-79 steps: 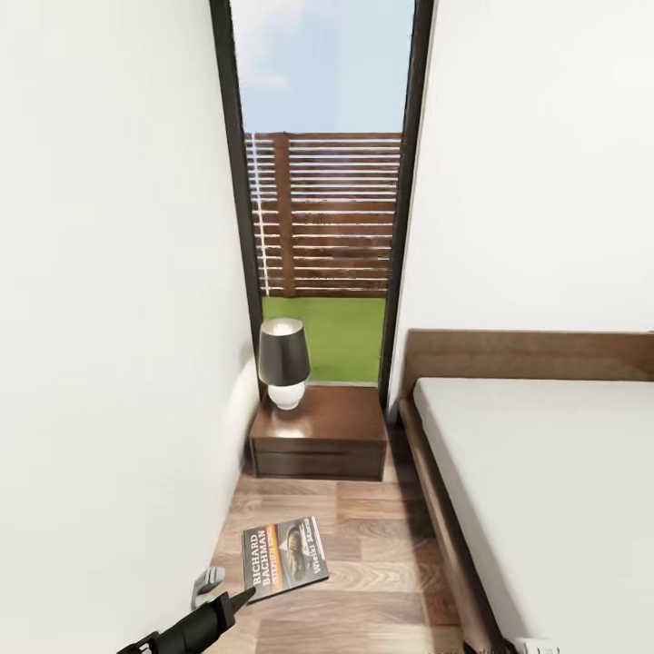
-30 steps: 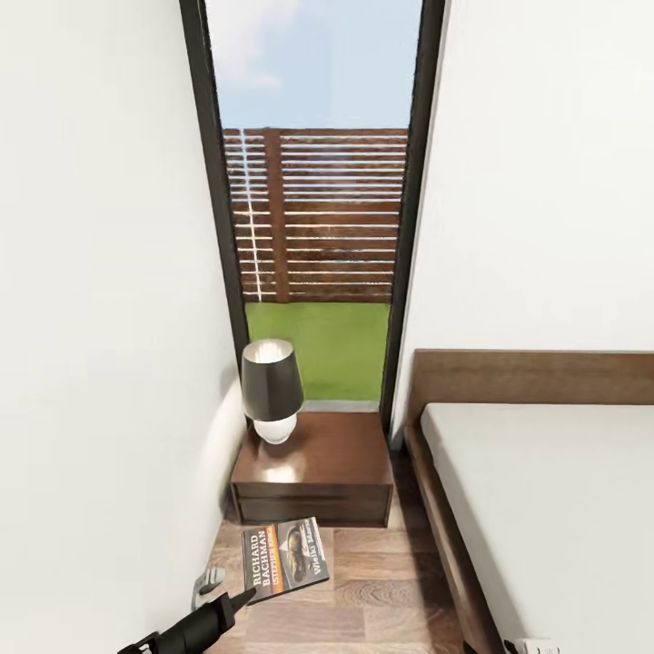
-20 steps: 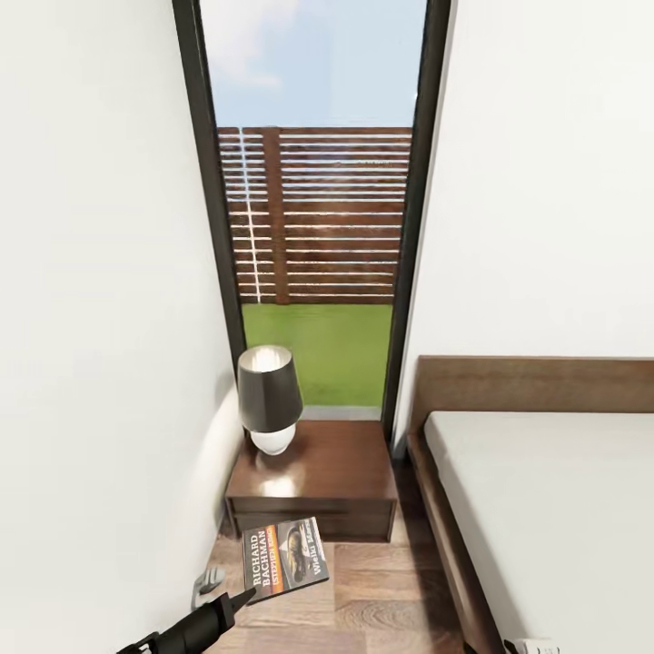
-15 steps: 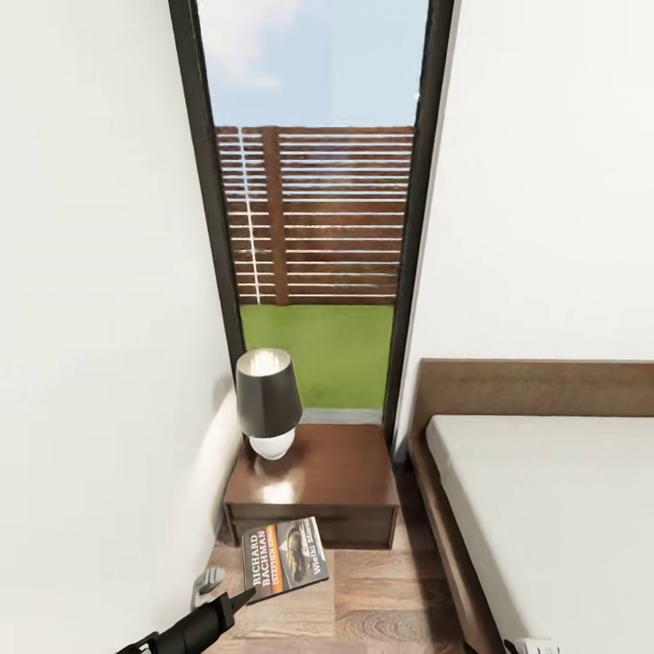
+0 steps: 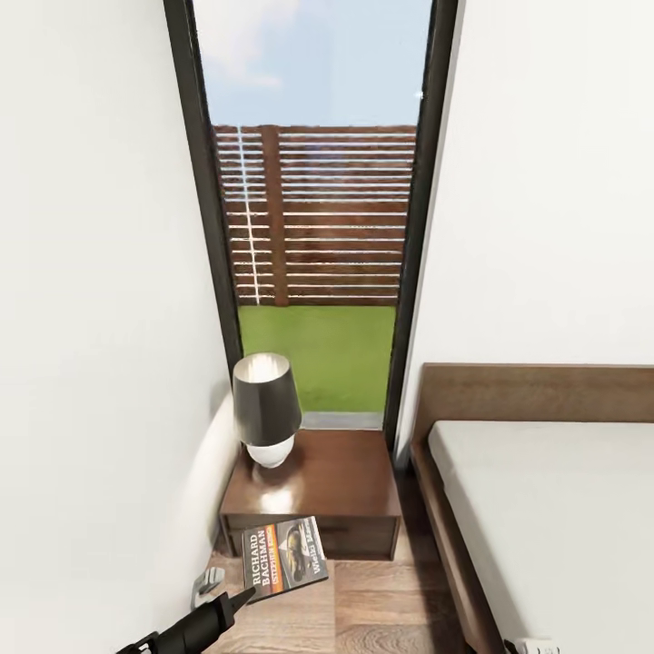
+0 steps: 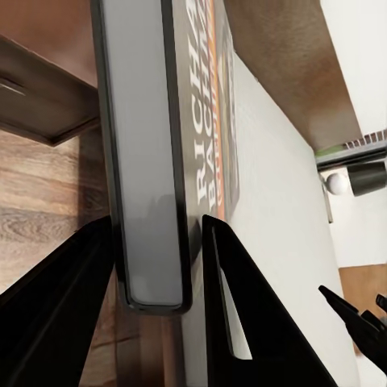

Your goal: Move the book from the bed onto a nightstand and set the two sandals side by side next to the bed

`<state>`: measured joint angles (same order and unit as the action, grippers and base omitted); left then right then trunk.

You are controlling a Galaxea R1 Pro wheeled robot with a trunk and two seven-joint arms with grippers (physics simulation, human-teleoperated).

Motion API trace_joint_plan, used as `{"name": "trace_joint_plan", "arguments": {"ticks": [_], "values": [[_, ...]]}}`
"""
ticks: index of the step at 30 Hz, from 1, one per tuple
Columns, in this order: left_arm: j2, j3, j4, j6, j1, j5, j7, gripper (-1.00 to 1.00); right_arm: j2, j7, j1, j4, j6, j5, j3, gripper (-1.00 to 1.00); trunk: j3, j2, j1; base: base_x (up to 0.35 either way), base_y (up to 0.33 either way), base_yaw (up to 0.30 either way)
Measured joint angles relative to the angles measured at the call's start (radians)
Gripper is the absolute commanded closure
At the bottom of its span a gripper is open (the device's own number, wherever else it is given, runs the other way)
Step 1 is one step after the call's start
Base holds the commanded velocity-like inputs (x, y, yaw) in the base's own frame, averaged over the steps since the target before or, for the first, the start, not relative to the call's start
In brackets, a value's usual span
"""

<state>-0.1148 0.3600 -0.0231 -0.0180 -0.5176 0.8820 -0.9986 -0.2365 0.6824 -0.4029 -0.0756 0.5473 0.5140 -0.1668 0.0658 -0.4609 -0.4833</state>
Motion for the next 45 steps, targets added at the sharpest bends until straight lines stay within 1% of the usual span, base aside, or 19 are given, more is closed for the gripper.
{"name": "trace_joint_plan", "arguments": {"ticks": [22, 33, 45], "values": [[0.000, 0.003, 0.000, 0.000, 0.000, -0.001, 0.000, 1.00, 0.000, 0.000, 0.000, 0.000, 0.000, 0.000, 0.000, -1.00, 0.000, 0.000, 0.000, 0.322, 0.000, 0.000], [0.000, -0.001, 0.000, 0.000, 0.000, 0.000, 0.000, 1.00, -0.001, 0.002, 0.000, 0.000, 0.001, 0.000, 0.000, -1.00, 0.000, 0.000, -0.001, 0.047, 0.000, 0.000], [0.000, 0.000, 0.000, 0.000, 0.000, 0.000, 0.000, 1.00, -0.002, 0.003, 0.000, 0.000, 0.002, 0.000, 0.001, -1.00, 0.000, 0.000, 0.000, 0.294, 0.000, 0.000]]}}
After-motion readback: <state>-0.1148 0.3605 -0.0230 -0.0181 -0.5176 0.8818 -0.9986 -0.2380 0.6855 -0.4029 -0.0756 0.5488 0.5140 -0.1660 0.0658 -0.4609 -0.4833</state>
